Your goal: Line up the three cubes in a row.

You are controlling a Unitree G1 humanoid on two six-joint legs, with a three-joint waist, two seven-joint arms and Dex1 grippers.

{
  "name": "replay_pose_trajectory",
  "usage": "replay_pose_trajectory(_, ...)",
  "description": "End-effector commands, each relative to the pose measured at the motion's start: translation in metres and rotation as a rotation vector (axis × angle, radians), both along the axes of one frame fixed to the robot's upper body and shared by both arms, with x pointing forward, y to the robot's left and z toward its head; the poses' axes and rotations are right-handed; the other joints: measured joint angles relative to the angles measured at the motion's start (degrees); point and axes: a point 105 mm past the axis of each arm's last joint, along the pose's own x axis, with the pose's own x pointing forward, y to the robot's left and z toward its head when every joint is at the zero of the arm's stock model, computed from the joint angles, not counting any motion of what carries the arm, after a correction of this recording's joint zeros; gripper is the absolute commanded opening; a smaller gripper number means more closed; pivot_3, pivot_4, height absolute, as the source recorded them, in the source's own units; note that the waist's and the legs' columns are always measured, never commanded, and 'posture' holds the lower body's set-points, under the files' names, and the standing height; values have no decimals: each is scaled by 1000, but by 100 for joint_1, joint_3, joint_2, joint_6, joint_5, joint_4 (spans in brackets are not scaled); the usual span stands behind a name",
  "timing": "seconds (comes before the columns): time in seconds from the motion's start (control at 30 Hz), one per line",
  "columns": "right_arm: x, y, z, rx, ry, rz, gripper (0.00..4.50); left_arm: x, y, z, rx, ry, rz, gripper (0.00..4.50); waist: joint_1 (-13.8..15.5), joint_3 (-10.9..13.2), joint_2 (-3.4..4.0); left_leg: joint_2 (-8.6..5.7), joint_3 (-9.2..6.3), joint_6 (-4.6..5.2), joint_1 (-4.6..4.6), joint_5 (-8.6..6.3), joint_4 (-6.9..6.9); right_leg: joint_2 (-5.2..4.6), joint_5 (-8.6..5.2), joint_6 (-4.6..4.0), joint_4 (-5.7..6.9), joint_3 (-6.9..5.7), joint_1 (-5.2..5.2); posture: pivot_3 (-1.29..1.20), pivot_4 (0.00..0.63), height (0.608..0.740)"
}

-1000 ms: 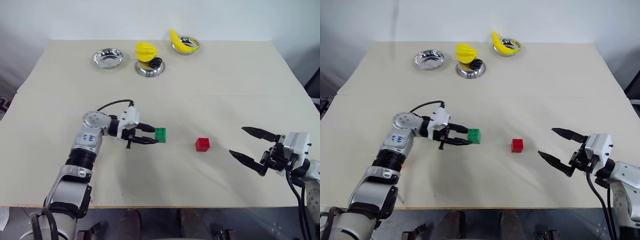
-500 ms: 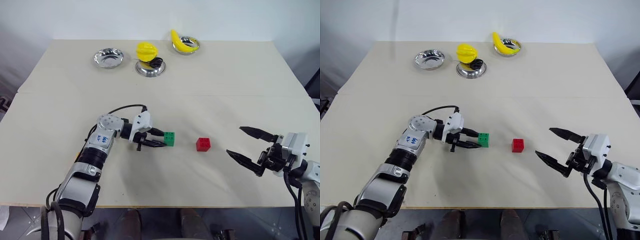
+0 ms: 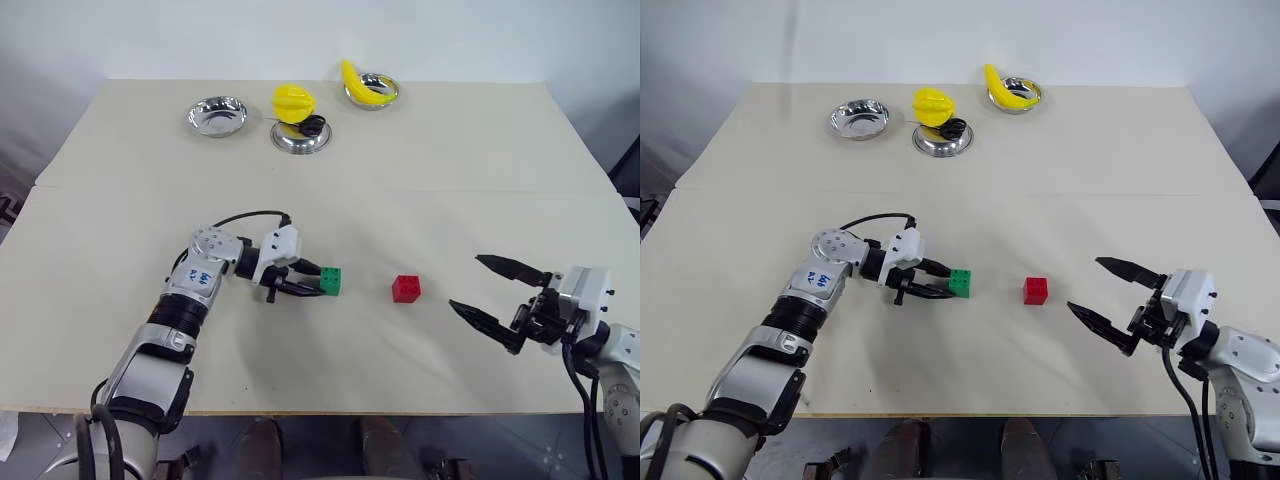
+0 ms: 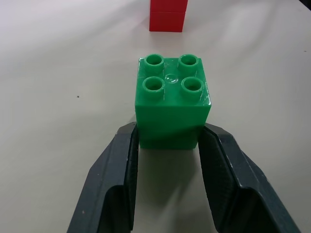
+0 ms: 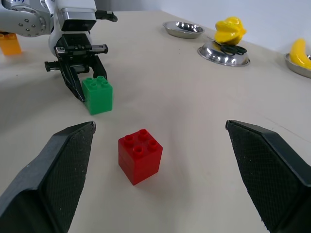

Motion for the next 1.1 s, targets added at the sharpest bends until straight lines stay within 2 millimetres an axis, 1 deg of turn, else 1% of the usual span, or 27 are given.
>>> replay_pose_trajectory(0.03, -1, 5, 8, 3, -38, 16, 4500, -7, 4, 1, 12, 2, -31, 1456, -3, 0, 0, 0, 0, 0, 0, 0, -1, 0, 0, 0, 0, 0, 0, 0, 150, 740)
replay_pose_trajectory(0.2, -1, 6, 8, 3, -37, 23, 4500, -10, 9, 0, 26, 13, -40, 1456, -2, 0, 0, 0, 0, 0, 0, 0, 0, 0, 0, 0, -1, 0, 0, 0, 150, 740)
replay_pose_trajectory(0.23, 0, 6, 8, 3, -37, 25, 4500, -9, 10, 1, 22, 3, -37, 2162, -6, 0, 0, 0, 0, 0, 0, 0, -1, 0, 0, 0, -1, 0, 0, 0, 150, 740)
replay_pose_trajectory(0.27, 0, 6, 8, 3, -37, 26, 4500, -6, 10, 4, 8, -14, -17, 2346, -5, 0, 0, 0, 0, 0, 0, 0, -2, 0, 0, 0, -1, 1, 0, 0, 150, 740)
replay_pose_trajectory(0.5, 4, 8, 8, 5, -38, 34, 4500, -10, 14, 17, -38, -20, -34, 4405, 1, 0, 0, 0, 0, 0, -1, 0, 0, 0, 1, 1, -1, 1, 0, 0, 150, 740)
replay_pose_trajectory(0.57, 5, 9, 8, 5, -37, 40, 4500, -14, 20, 19, -39, -9, -59, 4458, 1, 0, 0, 0, 0, 0, -1, 0, 0, 0, 1, 1, -2, 1, 0, 0, 150, 740)
replay_pose_trajectory(0.63, 6, 10, 8, 5, -36, 47, 4500, -18, 33, 22, -26, 14, -61, 4458, -13, 0, 1, 0, 0, 0, 0, 0, -2, 0, 1, 1, -2, 1, 0, 0, 150, 740)
replay_pose_trajectory(0.73, 7, 10, 7, 7, -33, 53, 4500, -19, 47, 33, -64, -16, -59, 4458, -14, 1, 2, 1, 0, 1, 0, 0, -4, 1, 0, 1, -1, 2, -3, 0, 150, 740)
replay_pose_trajectory(0.83, 7, 11, 6, 6, -29, 62, 4500, -24, 59, 43, -103, -49, -77, 4458, -7, 1, 2, 1, 0, 1, 0, 0, -3, 0, 0, 1, -2, 1, -2, 0, 150, 740)
replay_pose_trajectory(0.9, 9, 12, 6, 8, -26, 78, 4500, -28, 70, 56, -139, -72, -68, 4458, -8, 1, 2, 1, 0, 1, -1, -1, -2, -1, 1, 0, -2, 1, -2, 0, 150, 740)
replay_pose_trajectory(1.0, 11, 15, 6, 7, -20, 106, 4500, -31, 82, 74, -208, -107, -30, 4458, -9, 1, 2, 2, 0, 2, -1, -1, -2, -1, 1, 1, -2, 1, -2, 0, 150, 740)
replay_pose_trajectory(1.1, 14, 20, 7, 15, -21, 150, 4500, -33, 99, 97, -298, -161, 84, 4458, -15, 2, 3, 2, 0, 3, -2, -2, -2, -2, 1, 1, -3, 1, -2, 0, 150, 740)
